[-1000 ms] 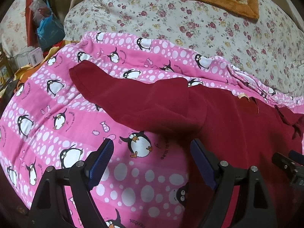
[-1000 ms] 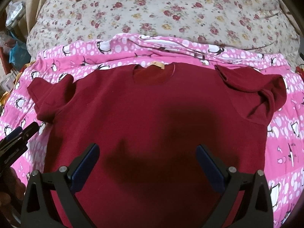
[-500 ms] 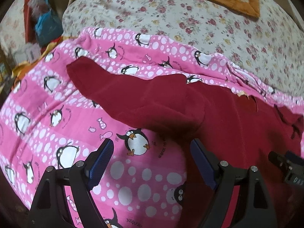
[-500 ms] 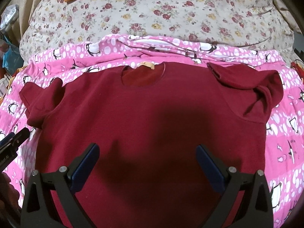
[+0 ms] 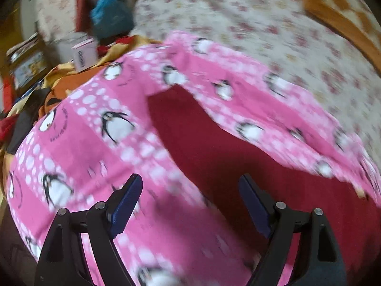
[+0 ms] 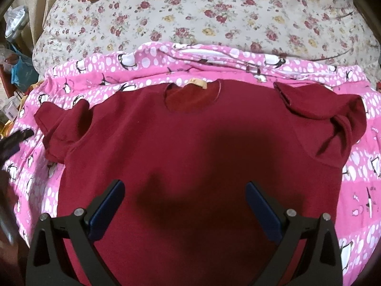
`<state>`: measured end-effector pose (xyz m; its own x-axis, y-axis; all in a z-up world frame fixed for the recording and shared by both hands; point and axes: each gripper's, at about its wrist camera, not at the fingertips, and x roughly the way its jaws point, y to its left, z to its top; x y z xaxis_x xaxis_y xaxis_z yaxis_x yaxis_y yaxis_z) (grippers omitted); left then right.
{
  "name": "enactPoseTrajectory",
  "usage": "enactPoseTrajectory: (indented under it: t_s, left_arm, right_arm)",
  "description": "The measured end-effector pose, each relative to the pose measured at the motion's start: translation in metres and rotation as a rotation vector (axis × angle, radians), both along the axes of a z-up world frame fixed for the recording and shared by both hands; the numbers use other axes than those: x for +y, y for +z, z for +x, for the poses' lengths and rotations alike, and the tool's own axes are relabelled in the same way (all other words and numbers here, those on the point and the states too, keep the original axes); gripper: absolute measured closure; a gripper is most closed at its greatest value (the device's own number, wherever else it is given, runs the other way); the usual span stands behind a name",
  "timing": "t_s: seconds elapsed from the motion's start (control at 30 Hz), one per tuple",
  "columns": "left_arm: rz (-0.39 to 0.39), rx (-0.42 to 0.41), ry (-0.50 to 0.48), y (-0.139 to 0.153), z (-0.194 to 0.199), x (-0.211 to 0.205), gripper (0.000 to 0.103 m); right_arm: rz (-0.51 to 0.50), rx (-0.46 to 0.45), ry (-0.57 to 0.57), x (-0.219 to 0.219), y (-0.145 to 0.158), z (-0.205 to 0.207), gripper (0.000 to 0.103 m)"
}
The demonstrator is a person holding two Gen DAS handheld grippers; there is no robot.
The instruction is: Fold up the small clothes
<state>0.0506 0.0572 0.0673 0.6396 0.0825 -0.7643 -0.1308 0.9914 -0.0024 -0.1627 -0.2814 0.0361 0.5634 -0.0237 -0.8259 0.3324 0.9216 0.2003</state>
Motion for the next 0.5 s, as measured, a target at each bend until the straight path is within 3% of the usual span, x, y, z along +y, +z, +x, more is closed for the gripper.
enactPoseTrajectory:
  t_s: [0.13, 0.3, 0.4, 0.43, 0.5]
  left_arm:
    - [0.034, 0.027, 0.094, -0.019, 0.045, 0.026, 0.049]
    - [0.006, 0.072, 0.145, -0.045, 0.079, 0.04, 0.062]
    - [-0.02, 0.097, 0.152, -0.059, 0.091, 0.044, 0.079]
    - [-0.033, 0.086, 0.149, -0.059, 0.092, 0.044, 0.09]
    - [-0.101, 0.066, 0.107, -0.058, 0.094, 0.046, 0.103]
  right_arm:
    - [-0.005, 0.012, 0.024, 0.001, -0.002, 0.0, 0.0]
    - [0.009, 0.036, 0.035, -0.002, -0.008, 0.003, 0.0]
    - [0.0, 0.045, 0.04, -0.003, -0.01, 0.005, 0.0]
    - [-0.004, 0.046, 0.041, -0.003, -0.011, 0.005, 0.0]
    - [-0.006, 0.046, 0.038, -0.005, -0.011, 0.005, 0.0]
